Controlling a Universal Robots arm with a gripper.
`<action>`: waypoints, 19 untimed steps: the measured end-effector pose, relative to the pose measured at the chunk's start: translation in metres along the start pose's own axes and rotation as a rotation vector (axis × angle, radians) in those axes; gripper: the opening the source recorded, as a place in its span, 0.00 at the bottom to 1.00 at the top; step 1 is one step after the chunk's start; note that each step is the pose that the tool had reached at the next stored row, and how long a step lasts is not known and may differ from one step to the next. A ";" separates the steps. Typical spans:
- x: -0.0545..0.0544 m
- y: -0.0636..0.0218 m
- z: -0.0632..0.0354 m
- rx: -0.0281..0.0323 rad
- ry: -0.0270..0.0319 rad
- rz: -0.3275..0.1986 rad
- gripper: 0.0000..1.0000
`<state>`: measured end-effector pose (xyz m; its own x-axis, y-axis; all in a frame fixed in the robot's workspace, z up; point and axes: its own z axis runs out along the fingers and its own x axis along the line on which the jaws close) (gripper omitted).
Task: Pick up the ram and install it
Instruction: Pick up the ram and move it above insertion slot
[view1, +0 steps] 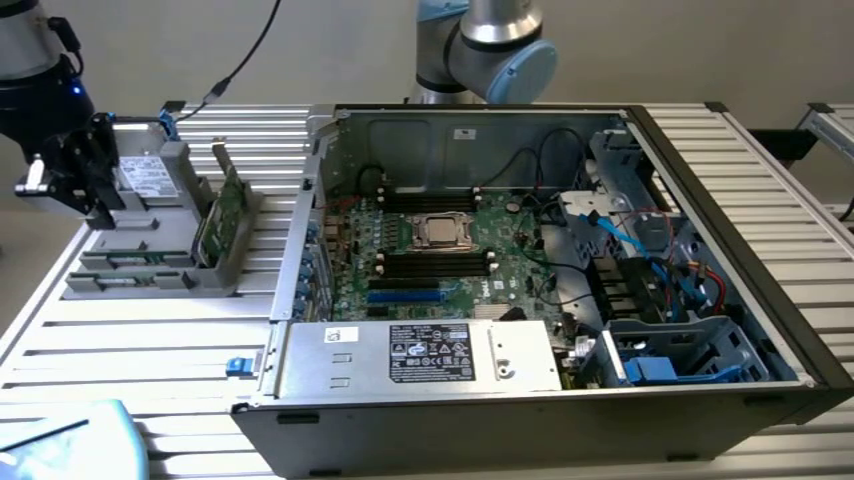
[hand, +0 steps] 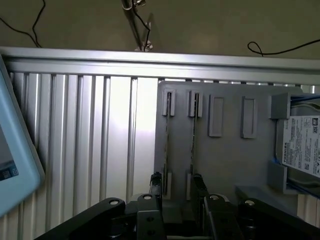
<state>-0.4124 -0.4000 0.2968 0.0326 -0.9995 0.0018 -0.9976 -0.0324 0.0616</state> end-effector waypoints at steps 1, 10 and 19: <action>0.000 -0.0002 0.0012 -0.0001 0.0001 0.000 0.37; 0.001 -0.0013 0.0173 0.0000 0.0000 0.000 0.37; 0.002 -0.0020 0.0304 0.0000 0.0000 0.000 0.37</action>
<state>-0.4122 -0.4024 0.2663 0.0327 -0.9995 0.0018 -0.9976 -0.0325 0.0616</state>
